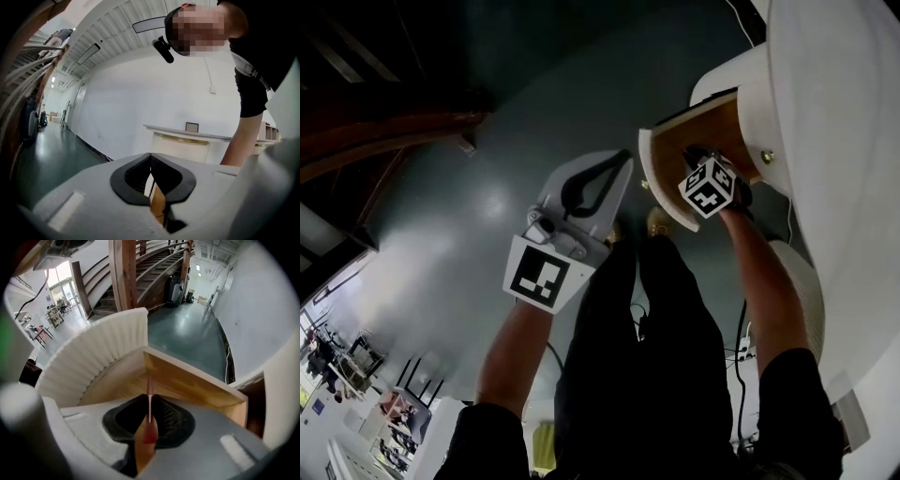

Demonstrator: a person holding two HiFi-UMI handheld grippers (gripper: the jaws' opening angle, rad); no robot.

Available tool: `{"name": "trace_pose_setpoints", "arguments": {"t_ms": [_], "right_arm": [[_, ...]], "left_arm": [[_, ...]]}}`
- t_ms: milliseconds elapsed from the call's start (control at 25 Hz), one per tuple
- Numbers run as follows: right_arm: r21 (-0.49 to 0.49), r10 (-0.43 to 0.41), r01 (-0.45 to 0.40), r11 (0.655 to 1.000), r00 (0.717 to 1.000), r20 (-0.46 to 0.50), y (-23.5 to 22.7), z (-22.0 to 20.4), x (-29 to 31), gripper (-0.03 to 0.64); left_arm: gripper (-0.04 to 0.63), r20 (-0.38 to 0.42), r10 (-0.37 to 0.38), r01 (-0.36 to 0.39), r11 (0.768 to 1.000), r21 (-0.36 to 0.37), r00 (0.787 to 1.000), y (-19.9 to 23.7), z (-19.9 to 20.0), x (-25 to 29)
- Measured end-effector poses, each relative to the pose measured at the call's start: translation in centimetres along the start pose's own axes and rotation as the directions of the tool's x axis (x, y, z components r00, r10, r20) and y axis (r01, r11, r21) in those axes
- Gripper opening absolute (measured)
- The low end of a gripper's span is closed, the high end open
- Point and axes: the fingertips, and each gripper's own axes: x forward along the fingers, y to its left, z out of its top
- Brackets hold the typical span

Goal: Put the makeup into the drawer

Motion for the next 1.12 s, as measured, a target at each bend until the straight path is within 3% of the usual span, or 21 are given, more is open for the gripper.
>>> {"name": "trace_pose_setpoints", "arguments": {"t_ms": [320, 600, 920, 1120], "right_arm": [[-0.035, 0.022, -0.025, 0.999, 0.998, -0.064, -0.2, -1.2, 5.3, 0.051], [-0.014, 0.044, -0.046, 0.999, 0.994, -0.104, -0.3, -2.2, 7.3, 0.052], [0.020, 0.017, -0.016, 1.000, 0.998, -0.055, -0.2, -1.9, 5.8, 0.074], [0.072, -0.054, 0.051, 0.996, 0.998, 0.045, 0.0, -0.1, 1.7, 0.066]], "left_arm": [[0.011, -0.029, 0.007, -0.007, 1.000, -0.001, 1.000, 2.3, -3.9, 1.7], [0.011, -0.051, 0.003, -0.003, 1.000, -0.004, 0.999, 2.8, -5.0, 2.1], [0.011, -0.061, -0.007, 0.007, 1.000, 0.000, 0.998, 1.9, -4.9, 1.9], [0.011, -0.061, -0.011, 0.011, 1.000, 0.003, 0.998, 0.6, -4.0, 1.0]]}}
